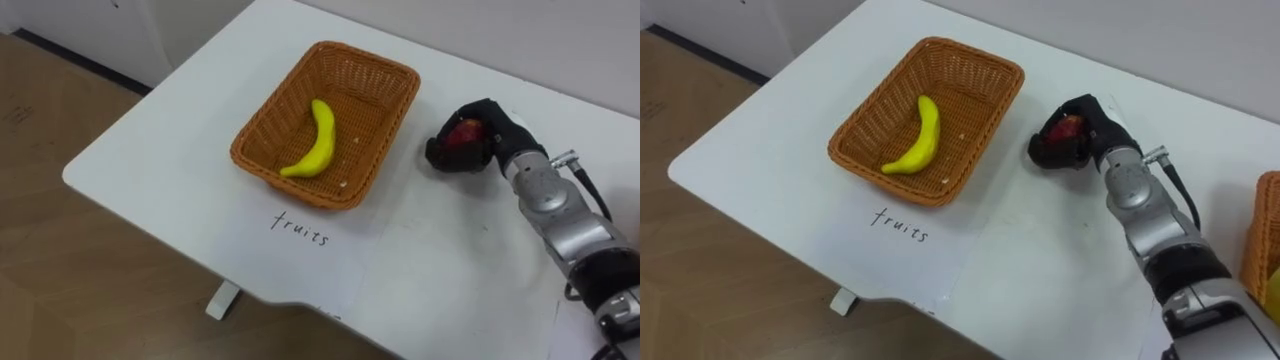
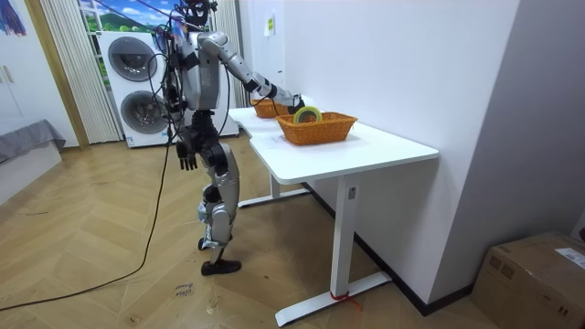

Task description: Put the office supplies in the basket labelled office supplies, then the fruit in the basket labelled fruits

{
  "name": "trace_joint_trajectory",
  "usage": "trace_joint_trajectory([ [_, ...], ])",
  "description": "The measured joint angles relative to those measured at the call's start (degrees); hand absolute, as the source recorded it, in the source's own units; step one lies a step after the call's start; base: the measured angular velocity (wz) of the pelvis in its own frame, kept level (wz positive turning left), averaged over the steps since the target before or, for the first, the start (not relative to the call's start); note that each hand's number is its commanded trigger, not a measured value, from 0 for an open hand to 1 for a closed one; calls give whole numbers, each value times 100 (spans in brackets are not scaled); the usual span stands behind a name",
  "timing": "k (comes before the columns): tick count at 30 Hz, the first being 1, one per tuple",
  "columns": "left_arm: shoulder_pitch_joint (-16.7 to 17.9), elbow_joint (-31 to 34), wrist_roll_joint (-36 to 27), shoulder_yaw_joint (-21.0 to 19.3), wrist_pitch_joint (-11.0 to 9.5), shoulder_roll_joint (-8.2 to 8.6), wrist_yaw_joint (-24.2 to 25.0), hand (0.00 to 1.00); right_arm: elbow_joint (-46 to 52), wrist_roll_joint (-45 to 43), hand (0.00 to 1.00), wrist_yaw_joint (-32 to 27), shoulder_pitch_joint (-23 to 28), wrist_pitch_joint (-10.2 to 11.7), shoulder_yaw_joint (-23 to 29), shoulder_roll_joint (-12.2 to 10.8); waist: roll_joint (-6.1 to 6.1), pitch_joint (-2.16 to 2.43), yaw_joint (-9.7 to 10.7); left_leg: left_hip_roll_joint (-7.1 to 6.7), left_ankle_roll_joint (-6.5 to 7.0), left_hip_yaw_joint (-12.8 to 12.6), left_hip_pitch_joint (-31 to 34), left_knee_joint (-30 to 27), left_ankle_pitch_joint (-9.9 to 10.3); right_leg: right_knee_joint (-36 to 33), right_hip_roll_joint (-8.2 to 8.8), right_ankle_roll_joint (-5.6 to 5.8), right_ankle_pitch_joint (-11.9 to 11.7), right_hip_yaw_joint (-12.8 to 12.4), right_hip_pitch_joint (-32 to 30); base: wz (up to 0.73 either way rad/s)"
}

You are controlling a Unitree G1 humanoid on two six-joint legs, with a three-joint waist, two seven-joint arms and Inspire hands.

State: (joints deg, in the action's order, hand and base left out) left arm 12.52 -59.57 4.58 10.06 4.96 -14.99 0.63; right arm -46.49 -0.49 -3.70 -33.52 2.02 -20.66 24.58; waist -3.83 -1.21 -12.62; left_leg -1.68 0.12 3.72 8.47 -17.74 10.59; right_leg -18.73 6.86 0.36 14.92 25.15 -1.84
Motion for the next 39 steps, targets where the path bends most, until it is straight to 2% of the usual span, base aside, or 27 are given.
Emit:
trace_joint_trajectory([
  [3,78,-8,-3,-102,1,0,-28,0,357,67,100,14,0,-39,0,32,-10,9,148,-6,1,-6,-143,30,-1,12,5,2,0,10,135,0],
  [7,179,67,10,-124,-2,2,-143,0,971,469,100,9,1,-57,2,170,-64,66,266,-3,1,-13,-405,108,-1,122,-20,13,6,14,420,2],
  [10,221,114,14,-274,6,8,-145,0,1393,466,100,14,0,-78,12,296,-89,90,305,2,-2,13,-531,114,1,220,-60,31,-7,10,605,4],
  [13,344,201,18,-349,107,-5,-198,0,1693,461,100,36,1,-245,33,296,-127,129,329,9,-10,17,-628,132,8,274,-81,32,-8,9,741,1],
  [15,402,225,77,-346,157,5,-228,0,1947,452,100,78,1,-311,73,296,-137,135,348,15,-11,17,-643,137,8,287,-92,29,-11,8,768,0],
  [18,540,224,126,-349,212,9,-251,0,2243,457,100,92,1,-346,107,295,-133,131,324,7,-9,10,-771,146,10,330,-95,38,-17,-11,895,0],
  [20,612,226,126,-353,216,8,-287,0,2503,453,100,34,1,-346,210,293,-104,107,316,-2,-7,28,-824,157,11,452,-111,63,-33,21,1012,9],
  [24,710,250,129,-367,218,8,-378,0,2666,453,100,-50,1,-339,214,292,-117,115,244,-11,-6,39,-920,215,10,516,-123,80,-45,39,1110,5],
  [34,735,355,303,-571,223,15,-223,0,2693,496,100,-60,1,-340,150,260,-187,92,-184,-51,-8,141,-1020,306,6,570,-123,88,-42,73,1249,5],
  [36,736,360,348,-576,223,13,-169,0,2681,467,100,-52,2,-342,87,239,-206,74,-198,-73,-7,199,-1040,309,6,614,-125,96,-45,103,1313,16],
  [37,742,390,382,-585,225,13,-122,0,2677,447,100,-26,2,-342,37,231,-210,42,-198,-93,-7,262,-1064,303,5,616,-122,107,-39,107,1353,23],
  [39,767,473,406,-613,225,20,-84,0,2674,426,100,36,3,-348,-1,211,-227,35,-225,-101,-7,293,-1053,304,7,624,-124,118,-32,110,1361,15],
])
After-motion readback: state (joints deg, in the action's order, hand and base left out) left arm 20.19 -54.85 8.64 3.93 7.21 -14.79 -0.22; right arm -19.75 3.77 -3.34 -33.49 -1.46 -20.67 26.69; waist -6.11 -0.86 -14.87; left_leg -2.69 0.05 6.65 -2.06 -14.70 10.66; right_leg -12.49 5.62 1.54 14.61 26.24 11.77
